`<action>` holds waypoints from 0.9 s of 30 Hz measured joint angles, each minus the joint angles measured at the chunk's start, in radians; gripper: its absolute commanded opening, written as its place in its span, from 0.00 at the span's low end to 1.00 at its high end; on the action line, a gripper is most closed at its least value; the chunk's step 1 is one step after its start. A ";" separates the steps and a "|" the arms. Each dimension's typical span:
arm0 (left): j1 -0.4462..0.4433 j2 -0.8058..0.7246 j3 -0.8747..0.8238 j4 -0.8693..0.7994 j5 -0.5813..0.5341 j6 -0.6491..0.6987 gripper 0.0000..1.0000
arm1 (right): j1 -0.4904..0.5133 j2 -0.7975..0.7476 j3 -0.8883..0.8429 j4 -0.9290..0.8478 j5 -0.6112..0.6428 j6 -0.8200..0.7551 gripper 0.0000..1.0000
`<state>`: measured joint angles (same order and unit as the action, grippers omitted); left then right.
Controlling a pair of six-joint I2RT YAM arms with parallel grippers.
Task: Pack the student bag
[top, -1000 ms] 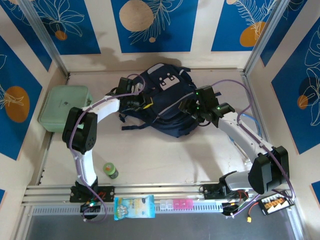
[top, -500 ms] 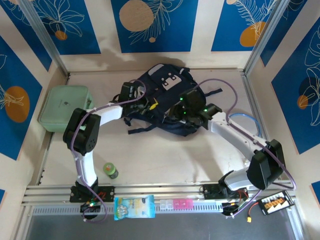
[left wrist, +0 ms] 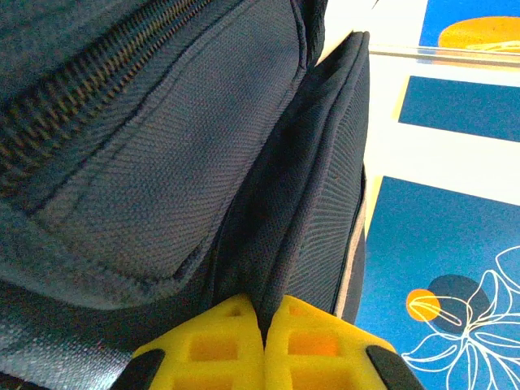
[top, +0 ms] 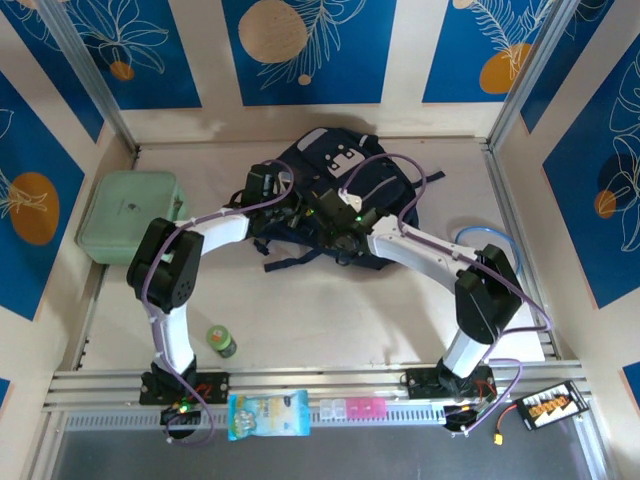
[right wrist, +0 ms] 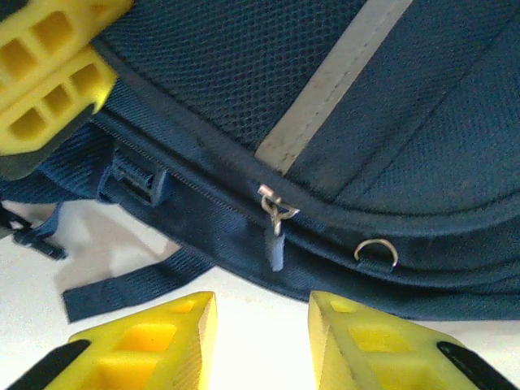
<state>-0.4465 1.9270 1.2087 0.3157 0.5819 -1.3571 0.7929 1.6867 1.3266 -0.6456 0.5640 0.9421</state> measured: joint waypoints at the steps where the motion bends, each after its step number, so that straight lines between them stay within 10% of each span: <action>1: 0.000 0.000 0.000 0.001 0.000 -0.001 0.00 | 0.000 0.010 0.005 -0.003 0.011 0.004 0.34; 27: 0.003 0.000 -0.013 0.037 0.001 -0.019 0.00 | 0.019 0.056 -0.002 -0.028 0.170 0.009 0.06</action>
<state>-0.4438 1.9266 1.1957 0.3523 0.5831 -1.3762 0.8116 1.7432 1.3243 -0.6735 0.7338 0.9508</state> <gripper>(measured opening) 0.044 0.068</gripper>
